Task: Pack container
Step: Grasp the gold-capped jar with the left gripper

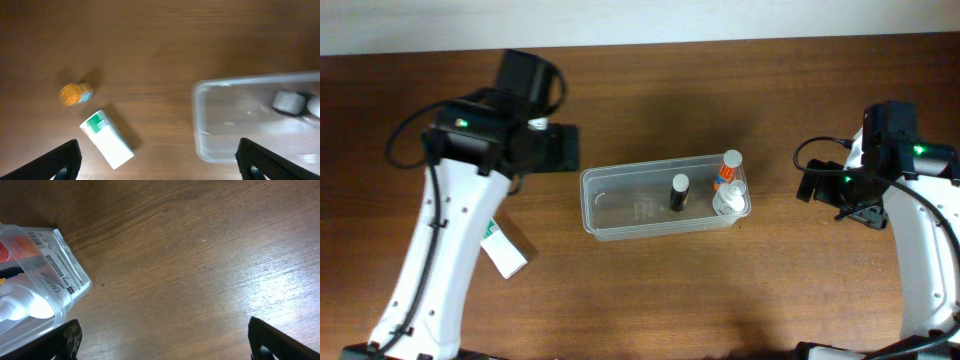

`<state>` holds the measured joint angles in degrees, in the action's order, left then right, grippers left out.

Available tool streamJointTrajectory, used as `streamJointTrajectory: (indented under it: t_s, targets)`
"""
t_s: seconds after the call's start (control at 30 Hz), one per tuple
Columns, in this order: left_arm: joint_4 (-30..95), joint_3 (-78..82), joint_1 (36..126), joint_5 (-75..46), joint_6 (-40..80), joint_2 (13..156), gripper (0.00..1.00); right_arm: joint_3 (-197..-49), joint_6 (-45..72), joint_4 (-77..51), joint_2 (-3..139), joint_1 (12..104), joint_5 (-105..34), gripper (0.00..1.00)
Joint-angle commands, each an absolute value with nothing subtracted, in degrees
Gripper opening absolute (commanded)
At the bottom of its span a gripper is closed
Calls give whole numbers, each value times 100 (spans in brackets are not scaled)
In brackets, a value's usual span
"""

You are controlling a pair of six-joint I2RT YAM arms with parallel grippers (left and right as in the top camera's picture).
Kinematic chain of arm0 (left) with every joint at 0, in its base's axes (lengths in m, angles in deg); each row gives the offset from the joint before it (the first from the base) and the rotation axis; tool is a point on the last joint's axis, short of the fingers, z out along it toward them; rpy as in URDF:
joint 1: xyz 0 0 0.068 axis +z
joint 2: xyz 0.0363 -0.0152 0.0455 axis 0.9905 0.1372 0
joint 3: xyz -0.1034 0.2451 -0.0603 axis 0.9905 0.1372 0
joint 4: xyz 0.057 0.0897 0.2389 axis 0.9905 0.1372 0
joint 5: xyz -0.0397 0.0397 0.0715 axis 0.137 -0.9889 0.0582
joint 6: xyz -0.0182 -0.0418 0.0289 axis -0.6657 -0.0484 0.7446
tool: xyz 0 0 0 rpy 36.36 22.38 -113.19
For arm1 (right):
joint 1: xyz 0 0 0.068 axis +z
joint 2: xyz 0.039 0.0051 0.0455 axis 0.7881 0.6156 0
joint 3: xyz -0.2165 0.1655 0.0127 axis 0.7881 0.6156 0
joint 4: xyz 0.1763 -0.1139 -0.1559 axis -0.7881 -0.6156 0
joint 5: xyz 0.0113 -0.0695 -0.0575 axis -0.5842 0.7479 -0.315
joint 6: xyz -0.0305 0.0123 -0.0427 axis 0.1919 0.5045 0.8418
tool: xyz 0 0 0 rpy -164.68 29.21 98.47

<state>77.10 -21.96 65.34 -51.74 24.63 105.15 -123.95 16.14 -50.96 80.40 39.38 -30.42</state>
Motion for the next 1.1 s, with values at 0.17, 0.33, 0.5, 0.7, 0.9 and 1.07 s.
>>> streamJointTrajectory:
  t_s: [0.17,0.33,0.5,0.7,0.9,1.07]
  targets:
    - [6696,-878,8424,-4888,1879,10627,99,-12371,1654,-5100,8027,3919,-3075,98]
    - [5848,-21,9224,-4407,1881,10922,99,-12371,1656,-5100,8027,3919,-3075,98]
    - [5553,208,9528,-4409,2087,11494,99,-12371,1654,-5100,8027,3919,-3075,98]
    - [5199,208,9679,-4409,2170,12205,99,-12371,1658,-5100,8027,3919,-3075,98]
    - [4954,208,9775,-4411,2382,12583,100,-12371,1673,-5100,8027,3919,-3075,99]
    - [4801,208,9814,-4407,2515,12793,97,-12371,1673,-5100,8027,3919,-3075,98]
